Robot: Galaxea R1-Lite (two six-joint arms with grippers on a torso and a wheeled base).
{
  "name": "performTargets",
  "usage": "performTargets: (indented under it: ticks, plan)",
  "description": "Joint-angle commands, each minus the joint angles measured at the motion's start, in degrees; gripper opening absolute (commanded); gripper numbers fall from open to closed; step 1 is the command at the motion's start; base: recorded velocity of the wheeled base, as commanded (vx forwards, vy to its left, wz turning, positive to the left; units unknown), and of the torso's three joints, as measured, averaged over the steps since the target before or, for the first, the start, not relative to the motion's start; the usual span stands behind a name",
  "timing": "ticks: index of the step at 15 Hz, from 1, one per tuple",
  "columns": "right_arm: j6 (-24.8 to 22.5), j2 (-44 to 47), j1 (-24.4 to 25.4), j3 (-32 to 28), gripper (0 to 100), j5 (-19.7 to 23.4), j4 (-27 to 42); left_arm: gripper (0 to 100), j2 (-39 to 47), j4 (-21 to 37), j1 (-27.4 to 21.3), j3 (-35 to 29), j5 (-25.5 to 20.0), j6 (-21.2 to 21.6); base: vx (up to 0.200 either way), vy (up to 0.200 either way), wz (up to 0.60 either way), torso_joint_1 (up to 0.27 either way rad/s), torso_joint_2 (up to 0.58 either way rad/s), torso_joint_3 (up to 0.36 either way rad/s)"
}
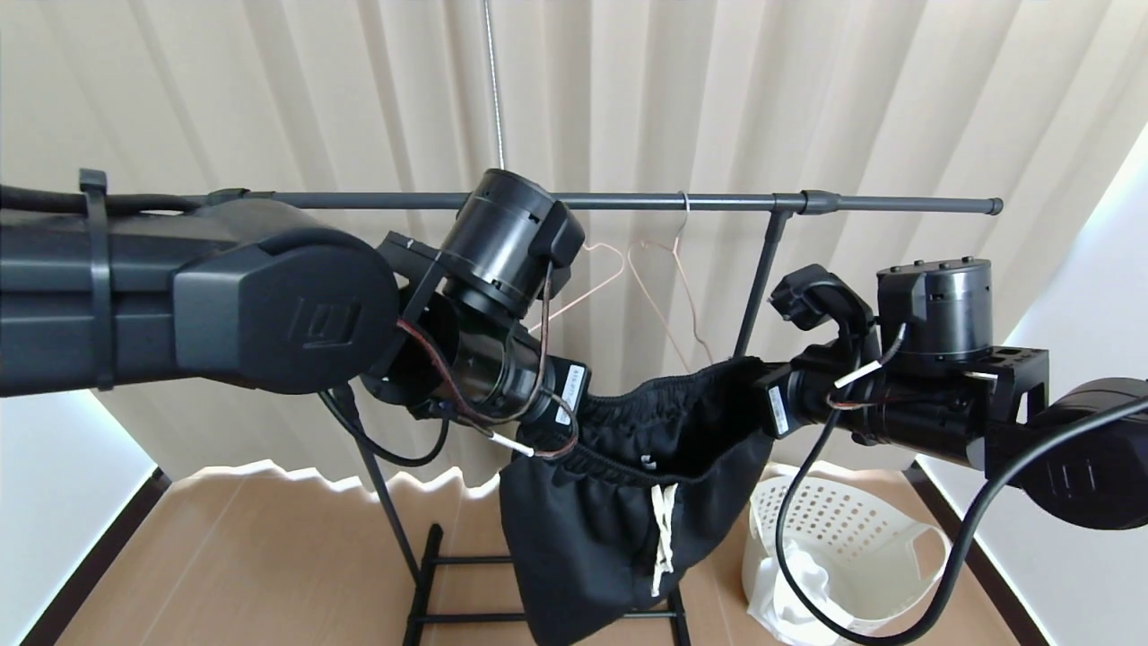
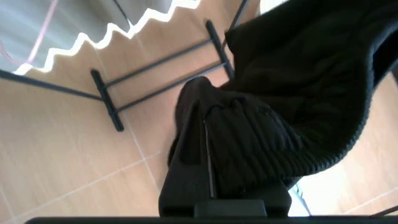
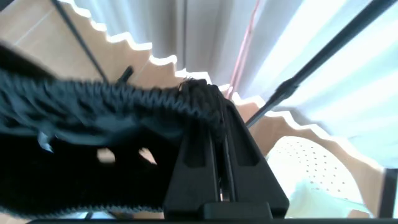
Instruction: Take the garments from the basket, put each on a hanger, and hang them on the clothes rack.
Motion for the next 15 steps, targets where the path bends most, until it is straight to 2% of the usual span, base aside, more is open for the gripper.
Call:
performTargets:
  ticks: [1,8,9,13,15]
  plan:
    - [0.0,-1.4,1.3,-0.2,0,-1.6,0.0,0,-0.8,-0.6,-0.1,3.5,0.0,-0.1,0.0,0.0,0.0,0.0,0.0,0.0]
    - [0.0,-2.0,1.3,0.0,0,-2.4,0.0,0,-7.1,-5.4,-0.1,13.2,-0.2,1.7,0.0,0.0,0.0,0.0,0.0,0.0]
    - [0.0,-2.2,1.4,0.2,0,-2.4,0.0,100,-8.9,-6.5,0.0,15.3,-0.6,2.5,0.0,0.0,0.0,0.0,0.0,0.0]
    - [0.0,-2.4,2.8,0.9,0,-3.4,0.1,100,-13.7,-8.0,0.2,19.8,-2.9,4.6,0.0,0.0,0.0,0.0,0.0,0.0]
    - [0.0,-2.5,4.4,1.0,0,-3.6,0.1,100,-17.5,-8.1,3.2,22.2,-5.4,6.1,0.0,0.0,0.0,0.0,0.0,0.0]
